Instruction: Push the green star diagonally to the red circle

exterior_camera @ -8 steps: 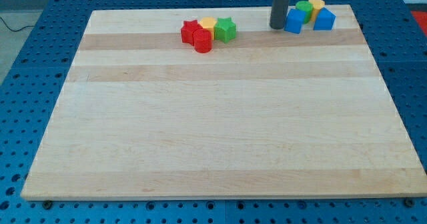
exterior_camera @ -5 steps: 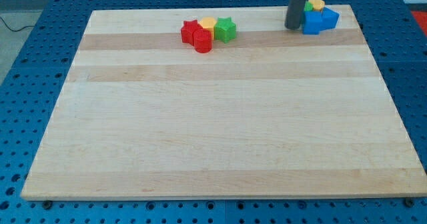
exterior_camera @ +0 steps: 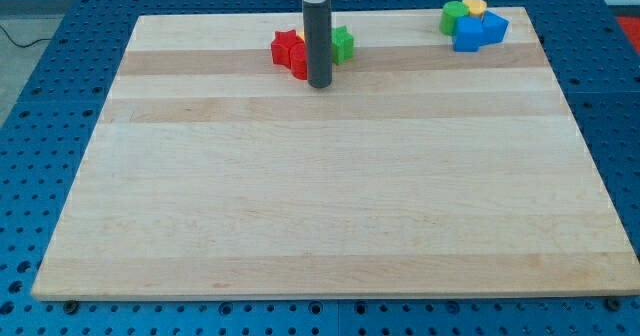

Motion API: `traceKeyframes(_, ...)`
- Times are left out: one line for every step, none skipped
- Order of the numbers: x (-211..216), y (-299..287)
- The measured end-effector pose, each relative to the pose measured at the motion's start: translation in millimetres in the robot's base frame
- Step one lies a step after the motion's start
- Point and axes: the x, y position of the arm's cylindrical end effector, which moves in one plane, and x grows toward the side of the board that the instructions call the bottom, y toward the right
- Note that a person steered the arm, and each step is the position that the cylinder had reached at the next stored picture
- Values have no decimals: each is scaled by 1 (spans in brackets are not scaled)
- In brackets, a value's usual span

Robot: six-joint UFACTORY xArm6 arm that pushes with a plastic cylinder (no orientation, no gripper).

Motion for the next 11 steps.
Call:
traceKeyframes(0,0)
traceKeyframes(18,-1)
traceKeyframes(30,-35)
traceKeyframes(-1,-62)
traceKeyframes(-37,-42)
traceKeyframes(-50,24)
traceKeyframes(-59,69)
traceKeyframes(-68,81)
traceKeyframes(-70,54)
traceKeyframes(-70,10)
traceKeyframes(-75,-6)
